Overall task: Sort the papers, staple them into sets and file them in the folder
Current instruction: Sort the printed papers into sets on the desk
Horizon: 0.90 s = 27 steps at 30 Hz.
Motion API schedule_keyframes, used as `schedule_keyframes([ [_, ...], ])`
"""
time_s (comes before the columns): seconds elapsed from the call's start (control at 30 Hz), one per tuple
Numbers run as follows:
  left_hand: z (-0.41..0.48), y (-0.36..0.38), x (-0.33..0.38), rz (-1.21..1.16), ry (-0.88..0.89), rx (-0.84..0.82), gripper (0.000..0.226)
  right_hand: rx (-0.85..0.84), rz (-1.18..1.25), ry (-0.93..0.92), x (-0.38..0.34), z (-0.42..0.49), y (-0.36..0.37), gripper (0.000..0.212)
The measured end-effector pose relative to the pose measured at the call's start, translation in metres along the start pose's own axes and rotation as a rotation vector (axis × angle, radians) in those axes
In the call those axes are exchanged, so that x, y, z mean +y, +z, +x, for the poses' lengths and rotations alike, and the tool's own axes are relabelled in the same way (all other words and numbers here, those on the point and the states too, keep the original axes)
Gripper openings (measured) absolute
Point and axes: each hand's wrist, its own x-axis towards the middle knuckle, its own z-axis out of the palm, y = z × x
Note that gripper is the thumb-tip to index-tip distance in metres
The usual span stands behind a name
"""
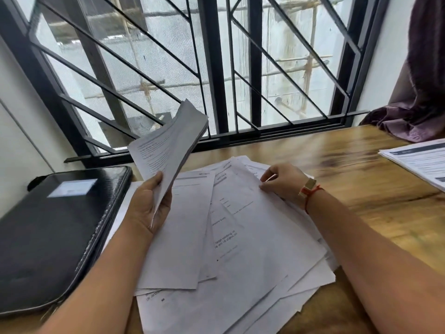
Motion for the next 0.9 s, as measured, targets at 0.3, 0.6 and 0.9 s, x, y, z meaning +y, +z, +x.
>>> schedule_keyframes([
  [0.3,-0.008,0.007,-0.002,0.034,0.008,0.027,0.035,0.032,-0.027,-0.241,-0.041,-0.036,0.019,0.023],
  [0.6,-0.017,0.013,-0.003,0.086,-0.002,0.045,0.020,-0.316,0.201,-0.190,-0.063,-0.061,0.046,0.031],
  [0.9,-0.033,0.027,-0.005,0.121,0.011,0.011,0.014,-0.328,-0.101,-0.304,-0.066,-0.069,0.063,0.039],
])
